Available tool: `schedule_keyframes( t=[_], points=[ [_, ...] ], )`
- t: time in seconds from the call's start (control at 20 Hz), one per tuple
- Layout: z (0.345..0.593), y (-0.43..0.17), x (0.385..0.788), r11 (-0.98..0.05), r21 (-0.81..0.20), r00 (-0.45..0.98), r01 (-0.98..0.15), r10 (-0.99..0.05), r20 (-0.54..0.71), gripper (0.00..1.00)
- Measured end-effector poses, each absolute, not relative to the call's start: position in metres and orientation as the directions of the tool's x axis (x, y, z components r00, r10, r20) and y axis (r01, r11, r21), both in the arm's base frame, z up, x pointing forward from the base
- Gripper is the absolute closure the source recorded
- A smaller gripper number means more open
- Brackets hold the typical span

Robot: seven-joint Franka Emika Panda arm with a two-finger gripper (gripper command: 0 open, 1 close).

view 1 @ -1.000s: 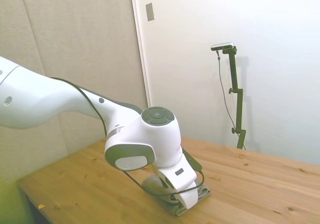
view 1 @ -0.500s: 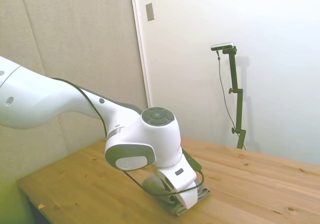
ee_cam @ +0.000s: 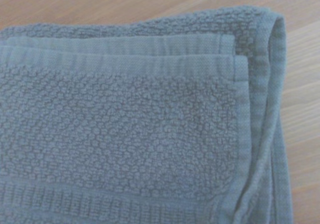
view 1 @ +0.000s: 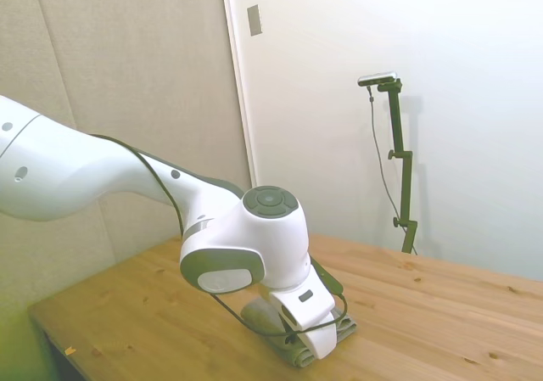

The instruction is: Unfold the towel

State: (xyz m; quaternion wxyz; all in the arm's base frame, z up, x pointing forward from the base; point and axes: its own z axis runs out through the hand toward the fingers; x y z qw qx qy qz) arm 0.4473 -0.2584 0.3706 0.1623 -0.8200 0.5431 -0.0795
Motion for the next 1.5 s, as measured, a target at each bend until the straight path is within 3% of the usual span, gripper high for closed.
schedule_keyframes(
  t=[0.4,0.7,1.15,1.5],
  points=[
    [0.381,-0.264,0.449,-0.348,-0.376,0.389,-0.859,-0.921,-0.035,1.0],
    [0.419,-0.251,0.466,-0.388,-0.421,0.426,-0.82,-0.905,0.003,1.0],
    [0.483,-0.142,0.515,-0.619,-0.478,0.639,-0.624,-0.755,0.143,1.0],
    [0.483,-0.057,0.539,-0.765,-0.433,0.751,-0.477,-0.611,0.25,1.0]
  ],
)
